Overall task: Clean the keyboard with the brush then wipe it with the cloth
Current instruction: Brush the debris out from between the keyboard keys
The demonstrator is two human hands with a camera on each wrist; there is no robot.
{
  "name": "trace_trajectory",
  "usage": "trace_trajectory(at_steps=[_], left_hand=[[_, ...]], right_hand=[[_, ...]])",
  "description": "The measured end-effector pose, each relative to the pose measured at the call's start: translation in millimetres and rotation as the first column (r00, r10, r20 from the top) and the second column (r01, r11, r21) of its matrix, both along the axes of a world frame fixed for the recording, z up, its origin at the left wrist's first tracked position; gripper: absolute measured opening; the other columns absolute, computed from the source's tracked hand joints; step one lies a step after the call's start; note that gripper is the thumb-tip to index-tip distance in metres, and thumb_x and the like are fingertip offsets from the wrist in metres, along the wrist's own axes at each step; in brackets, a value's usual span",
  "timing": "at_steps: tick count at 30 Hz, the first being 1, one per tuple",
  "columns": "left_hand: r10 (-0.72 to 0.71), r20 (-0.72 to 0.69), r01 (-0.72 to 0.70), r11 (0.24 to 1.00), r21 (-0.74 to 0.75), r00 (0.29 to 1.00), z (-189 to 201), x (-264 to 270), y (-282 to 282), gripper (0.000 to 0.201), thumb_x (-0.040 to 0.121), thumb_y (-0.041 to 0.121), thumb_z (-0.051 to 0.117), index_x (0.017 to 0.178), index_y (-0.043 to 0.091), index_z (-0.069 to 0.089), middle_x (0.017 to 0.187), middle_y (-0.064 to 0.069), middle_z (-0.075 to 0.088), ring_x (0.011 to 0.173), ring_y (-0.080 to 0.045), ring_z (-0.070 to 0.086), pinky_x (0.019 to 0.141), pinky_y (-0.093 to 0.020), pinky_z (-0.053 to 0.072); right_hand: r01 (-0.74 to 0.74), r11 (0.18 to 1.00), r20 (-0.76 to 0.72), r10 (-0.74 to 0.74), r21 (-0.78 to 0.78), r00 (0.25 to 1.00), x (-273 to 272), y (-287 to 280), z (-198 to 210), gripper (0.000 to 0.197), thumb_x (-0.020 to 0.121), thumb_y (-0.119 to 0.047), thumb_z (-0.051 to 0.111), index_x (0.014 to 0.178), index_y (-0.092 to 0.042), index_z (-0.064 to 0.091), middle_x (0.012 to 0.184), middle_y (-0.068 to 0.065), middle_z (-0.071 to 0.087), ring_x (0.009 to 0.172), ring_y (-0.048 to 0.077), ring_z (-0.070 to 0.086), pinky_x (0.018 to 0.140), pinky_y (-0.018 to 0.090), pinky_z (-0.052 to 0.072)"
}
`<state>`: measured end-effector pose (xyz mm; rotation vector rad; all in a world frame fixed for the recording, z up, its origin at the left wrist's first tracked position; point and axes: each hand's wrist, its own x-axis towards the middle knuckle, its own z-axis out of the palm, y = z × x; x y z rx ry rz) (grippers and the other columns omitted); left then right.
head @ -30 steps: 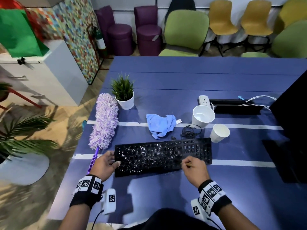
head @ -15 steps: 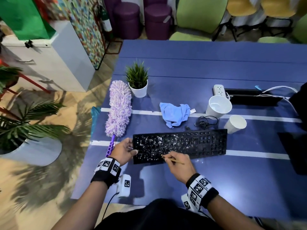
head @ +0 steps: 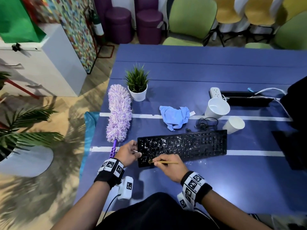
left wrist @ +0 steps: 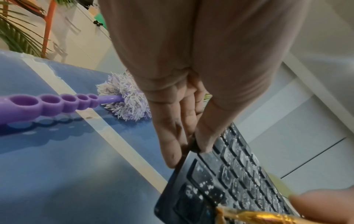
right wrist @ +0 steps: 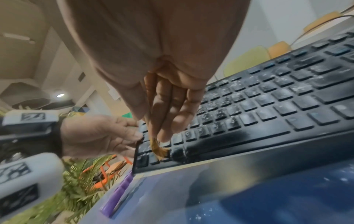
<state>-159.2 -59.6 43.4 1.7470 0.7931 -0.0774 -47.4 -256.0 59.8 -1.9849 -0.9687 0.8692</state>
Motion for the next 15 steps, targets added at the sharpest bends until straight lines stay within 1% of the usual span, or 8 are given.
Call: trace_trajectory(at_steps=[2,3,6,7,10,11,13,15], left_hand=[[-0.039,-0.001,0.039,0.998,0.041,0.999,-1.9,0.7,4.9,0.032,0.083,-0.001,0.066,0.095,0.023,0.047,0.075,0.002,0.055,0.068,-0.014,0.055,0.078,-0.038,0.052],[-0.056,-0.006,0.057,0.997,0.060,0.998,-3.2,0.8,7.2,0.030,0.083,0.000,0.066,0.099,0.018,0.048,0.076,0.001,0.056,0.068,-0.013,0.054,0.079,-0.035,0.051],[-0.080,-0.020,0.081,0.994,0.078,0.997,-5.2,1.2,10.4,0.030,0.084,0.002,0.065,0.109,0.006,0.049,0.079,0.000,0.060,0.068,-0.010,0.055,0.069,-0.012,0.047],[-0.086,-0.028,0.088,0.992,0.095,0.996,-5.0,0.3,10.6,0.029,0.085,0.003,0.065,0.109,0.005,0.049,0.080,0.000,0.061,0.068,-0.010,0.055,0.068,-0.010,0.046],[-0.110,-0.036,0.113,0.987,0.114,0.993,-7.5,-1.4,11.0,0.027,0.085,0.006,0.064,0.108,0.004,0.049,0.082,-0.005,0.061,0.072,-0.014,0.055,0.075,-0.023,0.049],[-0.114,-0.040,0.118,0.985,0.122,0.993,-8.0,-2.0,11.2,0.026,0.085,0.006,0.064,0.107,0.005,0.050,0.083,-0.007,0.062,0.073,-0.014,0.056,0.077,-0.025,0.049],[-0.124,-0.037,0.128,0.981,0.145,0.992,-9.9,-2.8,10.5,0.024,0.086,0.009,0.064,0.106,0.009,0.050,0.087,-0.013,0.065,0.077,-0.015,0.058,0.082,-0.028,0.050],[-0.122,-0.036,0.126,0.979,0.163,0.992,-10.7,-3.7,10.3,0.024,0.086,0.011,0.064,0.104,0.013,0.049,0.088,-0.012,0.064,0.080,-0.015,0.058,0.088,-0.033,0.049]], right_hand=[[-0.024,1.000,-0.008,0.024,-0.001,1.000,-3.8,7.6,-1.2,0.013,0.088,-0.022,0.067,0.097,-0.021,0.075,0.083,-0.021,0.069,0.074,-0.009,0.062,0.073,0.004,0.043],[-0.036,0.999,-0.007,0.036,0.000,0.999,-6.9,11.1,-1.6,0.013,0.088,-0.022,0.067,0.097,-0.021,0.075,0.081,-0.021,0.068,0.072,-0.009,0.061,0.072,0.004,0.043],[-0.064,0.998,-0.001,0.064,0.007,0.998,-14.6,18.8,-1.8,0.014,0.088,-0.022,0.066,0.099,-0.021,0.075,0.088,-0.013,0.073,0.078,-0.004,0.065,0.078,0.009,0.049],[-0.071,0.997,-0.011,0.071,0.009,0.997,-16.8,20.7,-1.5,0.015,0.088,-0.022,0.066,0.099,-0.021,0.075,0.091,-0.010,0.074,0.081,0.001,0.066,0.080,0.014,0.051],[-0.094,0.996,-0.040,0.094,0.009,0.995,-22.4,24.0,0.3,0.015,0.087,-0.022,0.065,0.098,-0.023,0.075,0.090,-0.005,0.076,0.081,0.012,0.068,0.079,0.025,0.056],[-0.098,0.995,-0.041,0.098,0.010,0.994,-22.3,23.8,1.4,0.016,0.087,-0.023,0.065,0.098,-0.024,0.075,0.089,-0.004,0.076,0.080,0.014,0.068,0.078,0.027,0.056],[-0.098,0.995,-0.025,0.099,0.020,0.995,-18.2,18.6,5.1,0.015,0.086,-0.023,0.065,0.098,-0.025,0.075,0.087,-0.003,0.076,0.079,0.014,0.069,0.077,0.026,0.056],[-0.064,0.998,0.014,0.064,0.028,0.998,-8.9,5.2,9.1,0.013,0.086,-0.022,0.066,0.095,-0.024,0.076,0.082,-0.004,0.076,0.072,0.011,0.067,0.070,0.023,0.054]])
